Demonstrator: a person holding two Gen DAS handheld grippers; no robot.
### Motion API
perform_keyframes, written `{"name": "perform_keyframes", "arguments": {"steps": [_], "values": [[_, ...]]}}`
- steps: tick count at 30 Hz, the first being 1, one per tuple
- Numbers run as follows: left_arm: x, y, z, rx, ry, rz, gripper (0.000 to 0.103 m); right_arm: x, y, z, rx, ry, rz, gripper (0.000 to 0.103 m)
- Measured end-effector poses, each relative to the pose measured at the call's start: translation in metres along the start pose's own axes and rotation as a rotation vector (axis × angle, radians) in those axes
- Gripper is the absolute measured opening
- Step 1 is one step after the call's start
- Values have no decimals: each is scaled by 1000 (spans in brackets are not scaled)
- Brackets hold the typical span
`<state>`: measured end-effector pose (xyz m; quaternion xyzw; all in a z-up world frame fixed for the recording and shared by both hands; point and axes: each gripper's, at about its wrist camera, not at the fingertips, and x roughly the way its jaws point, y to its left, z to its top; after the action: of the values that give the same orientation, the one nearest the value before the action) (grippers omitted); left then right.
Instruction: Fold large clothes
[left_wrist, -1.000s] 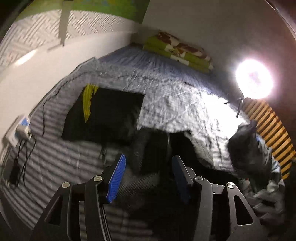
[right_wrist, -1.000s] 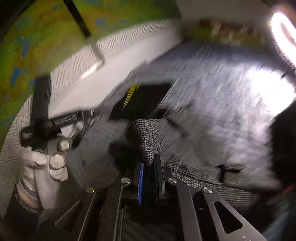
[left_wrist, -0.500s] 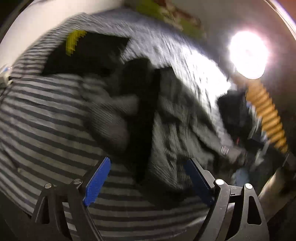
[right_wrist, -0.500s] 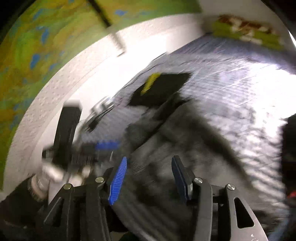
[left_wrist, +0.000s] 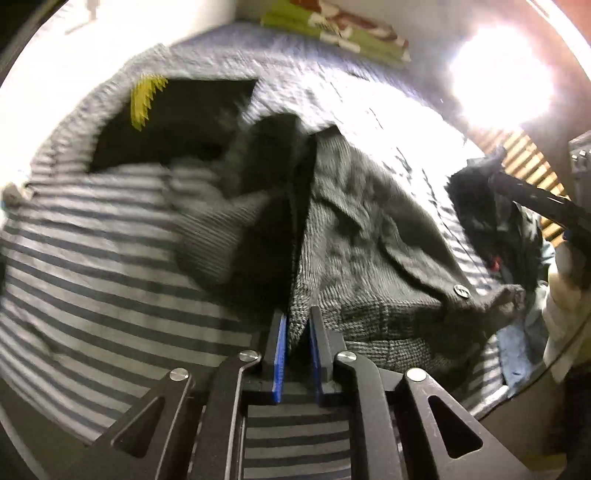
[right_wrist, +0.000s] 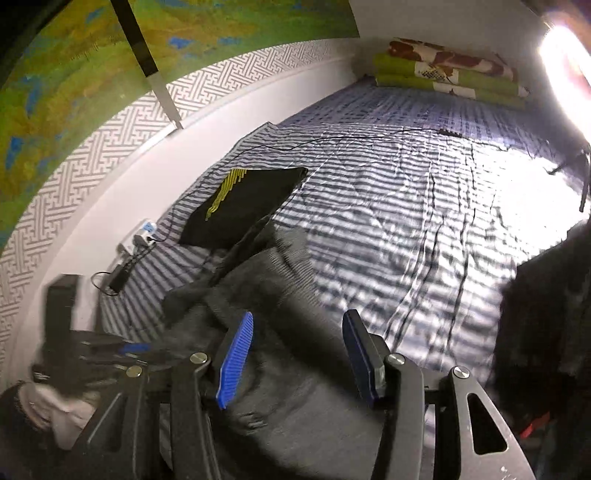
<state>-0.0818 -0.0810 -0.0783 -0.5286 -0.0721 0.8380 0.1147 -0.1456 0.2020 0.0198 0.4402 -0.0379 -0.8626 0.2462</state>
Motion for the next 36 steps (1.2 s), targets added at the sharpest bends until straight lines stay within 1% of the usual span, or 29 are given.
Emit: {"name": "perform_keyframes", "arguments": {"steps": [1, 3, 4, 6, 9, 10, 13, 15, 16, 18, 21, 23, 24, 25, 26, 27, 28, 30, 31, 33, 36], "values": [[-6, 6, 3, -2, -11, 19, 10, 6, -2, 9, -10, 5, -5, 47], [-28, 33, 4, -27, -43, 81, 10, 15, -3, 20, -27, 7, -2, 47], [-32, 43, 5, -39, -48, 92, 9, 23, -2, 27, -42, 12, 3, 47], [-43, 69, 3, -92, -61, 129, 9, 43, 4, 42, -78, 29, 10, 47], [-50, 101, -6, -149, -66, 152, 9, 90, 20, 60, -123, 84, 45, 47], [-48, 105, -14, -159, -65, 154, 9, 103, 25, 63, -131, 99, 50, 47], [-41, 111, -23, -166, -49, 155, 9, 145, 45, 77, -167, 134, 68, 47], [-38, 112, -27, -166, -40, 152, 9, 171, 60, 87, -190, 162, 101, 48], [-35, 112, -28, -169, -38, 146, 9, 180, 64, 90, -194, 174, 116, 49], [-31, 110, -28, -171, -39, 140, 9, 203, 71, 96, -191, 211, 131, 56], [-26, 112, -28, -173, -40, 127, 9, 236, 79, 97, -189, 276, 117, 57], [-23, 115, -28, -176, -42, 120, 9, 255, 80, 90, -180, 332, 111, 57], [-24, 115, -28, -176, -45, 119, 9, 260, 79, 85, -163, 348, 123, 52], [-24, 115, -27, -176, -50, 120, 9, 259, 78, 82, -149, 346, 130, 43], [-25, 116, -26, -176, -55, 119, 9, 256, 78, 80, -137, 338, 136, 23], [-28, 113, -23, -177, -66, 117, 9, 252, 77, 78, -130, 328, 136, 14], [-33, 110, -21, -175, -76, 116, 9, 243, 75, 78, -119, 303, 133, 13], [-42, 103, -13, -166, -102, 118, 8, 215, 69, 82, -81, 226, 133, 12], [-50, 97, -7, -154, -125, 120, 8, 192, 64, 85, -60, 171, 129, 12], [-69, 82, 5, -123, -172, 123, 8, 157, 58, 90, -30, 93, 121, 12], [-95, 59, 23, -83, -239, 125, 8, 81, 44, 92, 21, -43, 91, 11]]}}
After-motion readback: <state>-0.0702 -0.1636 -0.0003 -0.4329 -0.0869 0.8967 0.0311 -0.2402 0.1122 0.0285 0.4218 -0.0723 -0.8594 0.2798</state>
